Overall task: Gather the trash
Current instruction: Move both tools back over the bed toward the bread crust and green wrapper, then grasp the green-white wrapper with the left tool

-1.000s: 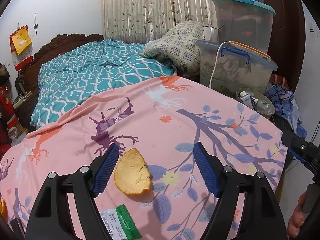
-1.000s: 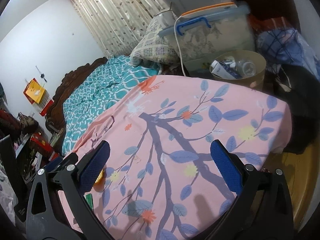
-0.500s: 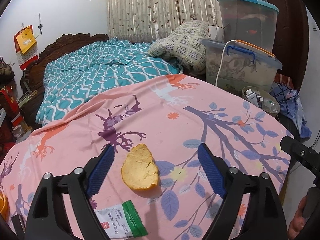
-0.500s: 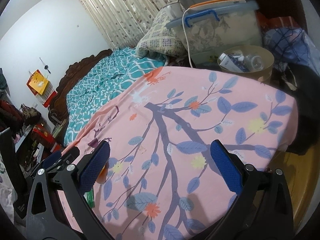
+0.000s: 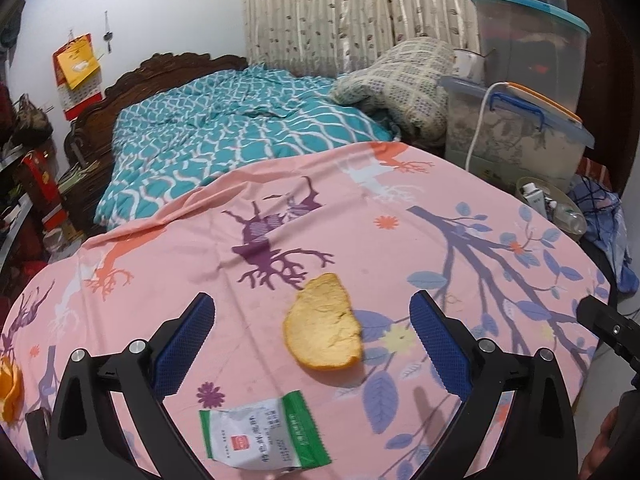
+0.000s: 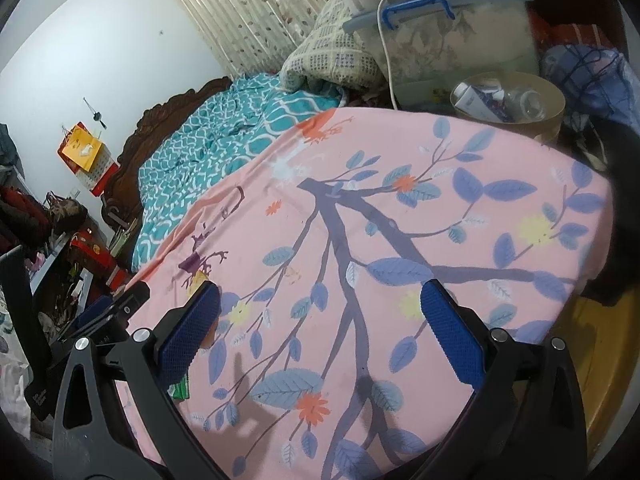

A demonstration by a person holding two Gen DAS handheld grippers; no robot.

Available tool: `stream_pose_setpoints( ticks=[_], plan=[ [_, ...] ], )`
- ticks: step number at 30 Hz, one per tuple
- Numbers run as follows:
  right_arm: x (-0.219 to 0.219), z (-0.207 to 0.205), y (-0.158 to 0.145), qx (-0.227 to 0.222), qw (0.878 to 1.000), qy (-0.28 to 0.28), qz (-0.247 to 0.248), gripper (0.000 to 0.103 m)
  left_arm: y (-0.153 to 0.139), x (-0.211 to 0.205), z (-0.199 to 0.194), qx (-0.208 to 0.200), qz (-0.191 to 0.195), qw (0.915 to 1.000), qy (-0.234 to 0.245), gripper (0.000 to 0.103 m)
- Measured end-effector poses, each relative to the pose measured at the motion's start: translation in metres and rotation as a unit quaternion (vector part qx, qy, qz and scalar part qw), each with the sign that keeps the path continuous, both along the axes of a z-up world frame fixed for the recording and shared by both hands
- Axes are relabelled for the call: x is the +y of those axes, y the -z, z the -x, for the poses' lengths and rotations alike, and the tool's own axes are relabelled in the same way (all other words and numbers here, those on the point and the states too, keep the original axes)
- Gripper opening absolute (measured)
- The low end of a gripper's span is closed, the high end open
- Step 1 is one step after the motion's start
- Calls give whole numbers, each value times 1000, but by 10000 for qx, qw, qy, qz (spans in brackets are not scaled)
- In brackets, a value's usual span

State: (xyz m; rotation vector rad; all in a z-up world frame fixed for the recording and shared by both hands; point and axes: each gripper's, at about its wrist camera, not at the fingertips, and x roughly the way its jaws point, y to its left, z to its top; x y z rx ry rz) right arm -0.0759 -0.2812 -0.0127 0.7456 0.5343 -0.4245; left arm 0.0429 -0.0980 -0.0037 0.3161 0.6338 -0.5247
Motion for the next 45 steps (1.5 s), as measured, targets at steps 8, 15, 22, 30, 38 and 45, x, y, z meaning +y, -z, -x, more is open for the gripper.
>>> stream_pose_setpoints(
  ticks=[8, 15, 22, 30, 38, 45],
  plan=[
    [7, -12, 5, 114, 9996, -249, -25, 99, 3, 21, -15, 35, -114, 9992, -392, 94],
    [23, -34, 10, 233, 9957, -902, 8, 99, 2, 67, -38, 157, -119, 9958, -898, 94],
    [51, -65, 17, 359, 9803, -1940, 49, 99, 4, 141, -64, 572, 158, 9875, -1461, 94],
    [95, -101, 23, 631, 9473, -3124, 330, 76, 24, 151, -34, 1429, 801, 9861, -277, 90],
    [95, -115, 31, 732, 9463, -3139, 249, 71, 39, 105, 12, 846, -127, 9926, 857, 94],
    [85, -127, 35, 774, 9494, -3041, 153, 72, 68, 88, 2, 1116, -602, 9882, 863, 94]
  ],
)
